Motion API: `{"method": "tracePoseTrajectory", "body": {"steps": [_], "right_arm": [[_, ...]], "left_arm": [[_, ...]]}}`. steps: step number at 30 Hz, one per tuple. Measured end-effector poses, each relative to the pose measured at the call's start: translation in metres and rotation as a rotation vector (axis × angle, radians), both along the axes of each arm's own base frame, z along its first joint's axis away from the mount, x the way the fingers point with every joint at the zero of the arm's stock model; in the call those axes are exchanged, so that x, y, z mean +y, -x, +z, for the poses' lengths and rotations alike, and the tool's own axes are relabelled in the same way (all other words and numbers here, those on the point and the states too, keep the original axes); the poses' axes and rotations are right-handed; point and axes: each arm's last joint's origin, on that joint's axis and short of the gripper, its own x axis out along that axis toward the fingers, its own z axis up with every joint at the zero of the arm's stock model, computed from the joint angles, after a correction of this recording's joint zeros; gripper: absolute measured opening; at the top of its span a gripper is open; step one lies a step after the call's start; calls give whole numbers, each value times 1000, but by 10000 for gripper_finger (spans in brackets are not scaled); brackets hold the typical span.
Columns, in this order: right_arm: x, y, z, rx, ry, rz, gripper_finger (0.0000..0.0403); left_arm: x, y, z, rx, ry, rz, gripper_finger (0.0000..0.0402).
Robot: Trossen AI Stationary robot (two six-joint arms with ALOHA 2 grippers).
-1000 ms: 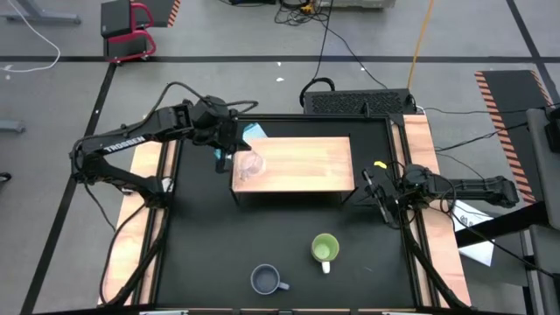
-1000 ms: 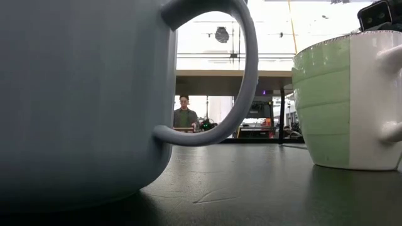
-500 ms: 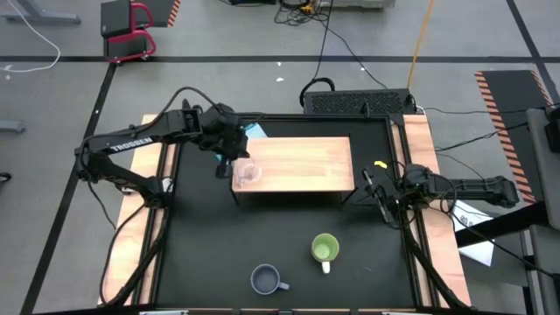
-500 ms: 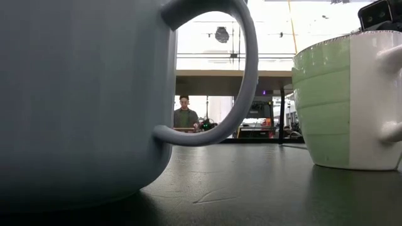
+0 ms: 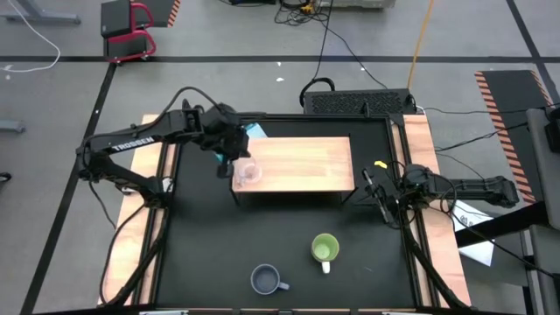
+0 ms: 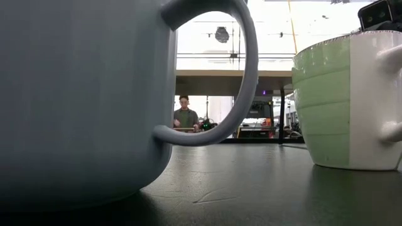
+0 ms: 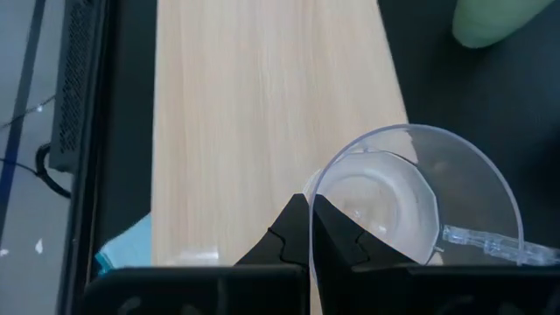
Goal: Stack small to large cups/mugs on shelf
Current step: Put the transparent mug on the shelf
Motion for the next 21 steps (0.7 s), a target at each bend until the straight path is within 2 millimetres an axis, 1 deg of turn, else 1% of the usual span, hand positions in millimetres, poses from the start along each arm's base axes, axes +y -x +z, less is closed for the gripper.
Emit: {"method": "tracePoseTrajectory", "body": {"steps": [7,18,21], "right_arm": [[0,0,0,1,0,0,0],[0,0,0,2,0,0,0],[0,0,-1,5,-1,0,0]], "left_arm": [[1,-11,-12,55,-1,-2,0],[4,-12,-15,85,-28,21,0],[3,-16,-18,102,-44,26,0]]}}
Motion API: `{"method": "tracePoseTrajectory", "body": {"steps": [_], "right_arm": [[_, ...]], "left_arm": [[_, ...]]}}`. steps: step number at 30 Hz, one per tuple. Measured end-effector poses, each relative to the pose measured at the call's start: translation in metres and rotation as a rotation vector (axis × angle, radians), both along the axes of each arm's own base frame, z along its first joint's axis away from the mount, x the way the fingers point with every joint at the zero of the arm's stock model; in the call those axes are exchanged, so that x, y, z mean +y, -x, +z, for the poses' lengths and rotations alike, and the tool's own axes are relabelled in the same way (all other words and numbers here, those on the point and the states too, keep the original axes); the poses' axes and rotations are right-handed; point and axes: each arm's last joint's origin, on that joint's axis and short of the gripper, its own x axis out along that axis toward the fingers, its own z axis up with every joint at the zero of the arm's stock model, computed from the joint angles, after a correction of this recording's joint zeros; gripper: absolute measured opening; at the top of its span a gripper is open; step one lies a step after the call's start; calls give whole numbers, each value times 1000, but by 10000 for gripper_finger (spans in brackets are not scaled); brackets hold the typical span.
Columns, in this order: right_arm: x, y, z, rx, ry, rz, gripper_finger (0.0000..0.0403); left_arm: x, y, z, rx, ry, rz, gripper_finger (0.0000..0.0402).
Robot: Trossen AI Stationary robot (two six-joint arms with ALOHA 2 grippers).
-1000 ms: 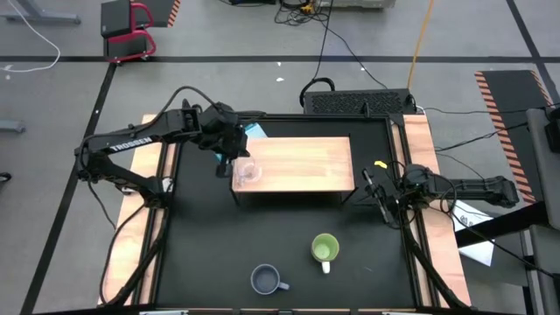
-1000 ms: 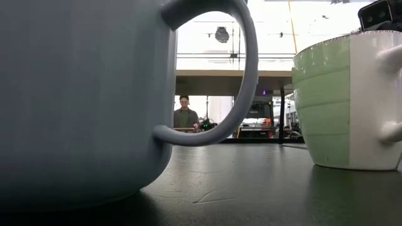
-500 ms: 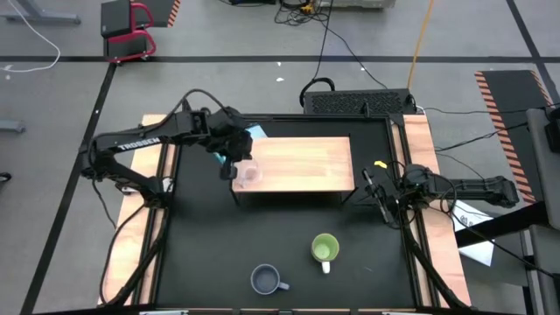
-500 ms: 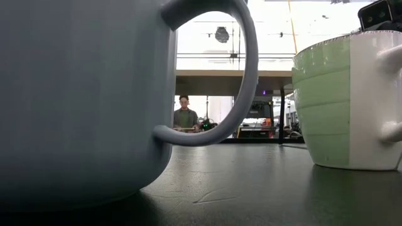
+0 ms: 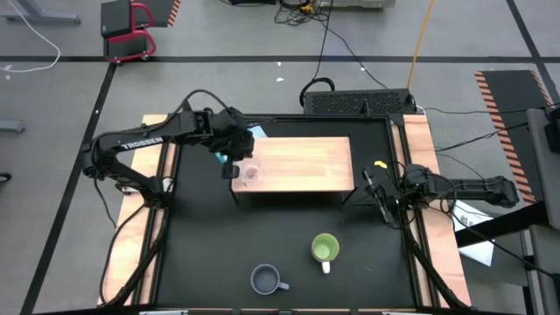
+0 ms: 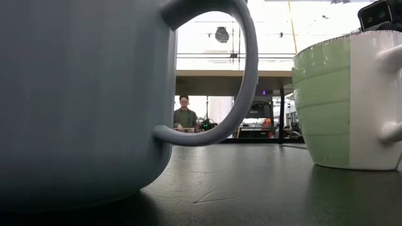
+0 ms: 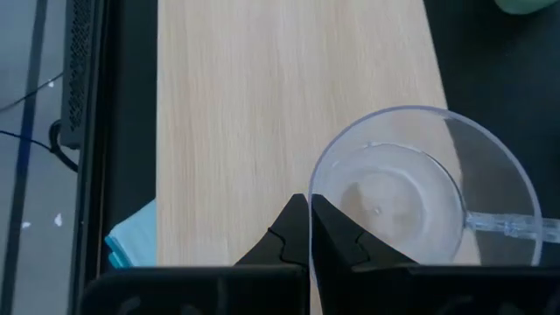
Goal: Stack small to large cups/mugs on shelf
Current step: Put the transparent mug on the shelf
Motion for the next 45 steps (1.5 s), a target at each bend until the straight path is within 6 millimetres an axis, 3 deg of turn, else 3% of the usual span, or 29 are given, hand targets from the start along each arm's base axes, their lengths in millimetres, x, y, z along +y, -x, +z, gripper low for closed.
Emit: {"method": "tracePoseTrajectory", "body": {"steps": [37,45], "right_arm": [[0,0,-2,23,-2,0,0],[0,0,-2,21,-2,0,0]], "left_arm": [[-16,-5,-1,15,-61,0,1],[-19,-7,-2,11,-65,-14,20]]}}
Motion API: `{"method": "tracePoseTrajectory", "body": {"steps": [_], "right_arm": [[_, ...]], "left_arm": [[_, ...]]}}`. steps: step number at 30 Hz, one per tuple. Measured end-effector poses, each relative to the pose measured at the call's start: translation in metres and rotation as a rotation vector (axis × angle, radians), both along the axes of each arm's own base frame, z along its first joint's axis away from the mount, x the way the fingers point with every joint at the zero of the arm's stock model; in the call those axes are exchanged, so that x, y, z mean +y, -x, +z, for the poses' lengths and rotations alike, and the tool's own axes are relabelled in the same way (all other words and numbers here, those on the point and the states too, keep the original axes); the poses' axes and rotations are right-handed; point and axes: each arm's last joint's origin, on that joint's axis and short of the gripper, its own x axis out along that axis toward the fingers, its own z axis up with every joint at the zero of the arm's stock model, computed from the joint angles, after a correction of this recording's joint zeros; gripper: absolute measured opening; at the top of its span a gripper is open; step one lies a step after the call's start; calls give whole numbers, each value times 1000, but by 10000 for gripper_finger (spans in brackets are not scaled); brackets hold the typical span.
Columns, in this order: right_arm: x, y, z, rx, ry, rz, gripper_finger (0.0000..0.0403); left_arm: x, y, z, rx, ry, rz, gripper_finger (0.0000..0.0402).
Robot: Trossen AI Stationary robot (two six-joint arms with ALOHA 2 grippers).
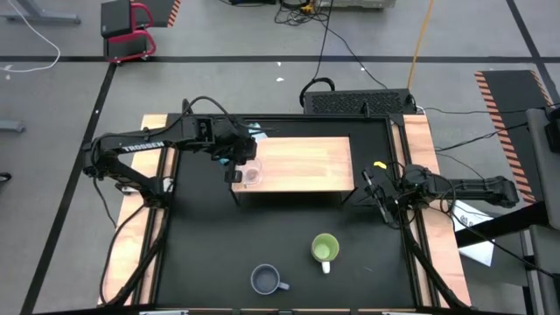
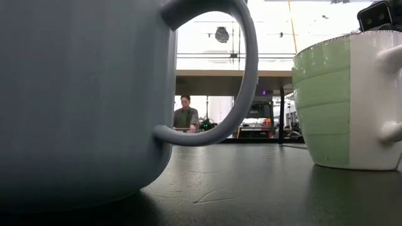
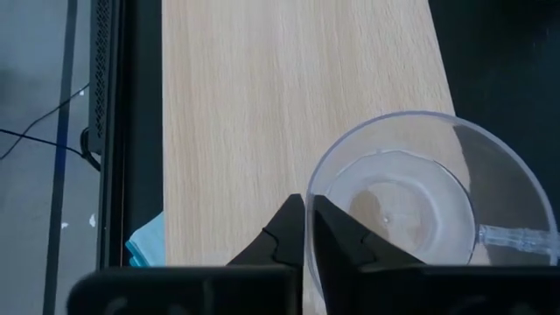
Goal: Stack small to large cups/mugs on shelf
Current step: Put the transparent mug on the shelf, then put the gray mug on the shelf
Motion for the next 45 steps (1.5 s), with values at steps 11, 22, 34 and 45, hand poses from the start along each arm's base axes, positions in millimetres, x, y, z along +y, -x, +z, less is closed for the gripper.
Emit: {"method": "tracePoseTrajectory", "body": {"steps": [11,22,34,45], "right_arm": [[0,0,0,1,-3,0,0],[0,0,0,1,-3,0,0],[0,0,0,1,-4,0,0],[0,0,0,1,-4,1,0]], "left_arm": [[0,0,0,0,4,3,20],[0,0,0,-1,8,6,25],[0,0,-2,11,15,6,88],[0,-1,0,-5,2,12,130]]}}
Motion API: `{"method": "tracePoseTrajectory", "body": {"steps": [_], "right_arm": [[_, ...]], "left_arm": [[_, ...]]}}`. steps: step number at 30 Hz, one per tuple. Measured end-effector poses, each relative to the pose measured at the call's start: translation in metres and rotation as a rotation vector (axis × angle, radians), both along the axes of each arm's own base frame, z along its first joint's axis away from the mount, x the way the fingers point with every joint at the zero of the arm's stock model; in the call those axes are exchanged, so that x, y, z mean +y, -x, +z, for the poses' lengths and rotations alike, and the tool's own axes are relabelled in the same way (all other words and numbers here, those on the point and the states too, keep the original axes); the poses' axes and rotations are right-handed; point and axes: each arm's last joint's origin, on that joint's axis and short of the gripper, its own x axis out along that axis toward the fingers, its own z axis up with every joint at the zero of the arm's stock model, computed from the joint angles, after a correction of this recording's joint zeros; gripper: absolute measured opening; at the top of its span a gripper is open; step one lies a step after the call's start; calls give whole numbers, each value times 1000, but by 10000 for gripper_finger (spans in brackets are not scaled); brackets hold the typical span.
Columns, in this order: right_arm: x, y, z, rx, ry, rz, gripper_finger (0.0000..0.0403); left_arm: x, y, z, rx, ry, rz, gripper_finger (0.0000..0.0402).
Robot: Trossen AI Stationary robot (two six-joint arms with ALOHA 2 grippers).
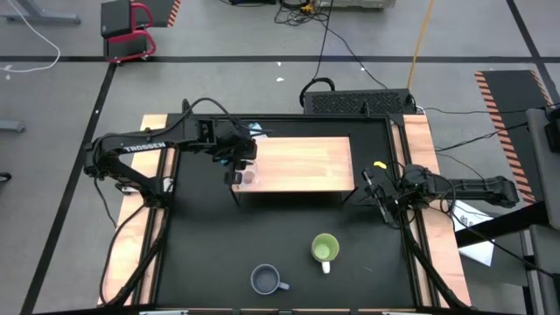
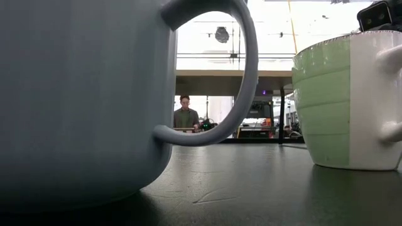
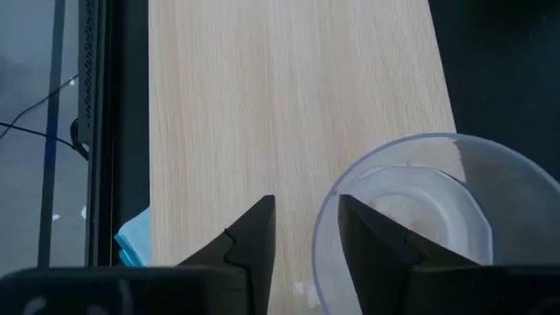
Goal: Stack small to large cups/mugs on shelf
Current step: Put the gray mug on the shelf
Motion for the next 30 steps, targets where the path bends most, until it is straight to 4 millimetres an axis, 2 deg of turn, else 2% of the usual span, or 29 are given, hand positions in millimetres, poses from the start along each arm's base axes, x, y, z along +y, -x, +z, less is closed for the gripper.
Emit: {"method": "tracePoseTrajectory", "body": {"steps": [30], "right_arm": [[0,0,0,-1,1,0,0]], "left_arm": [[-2,4,5,22,15,13,139]]}}
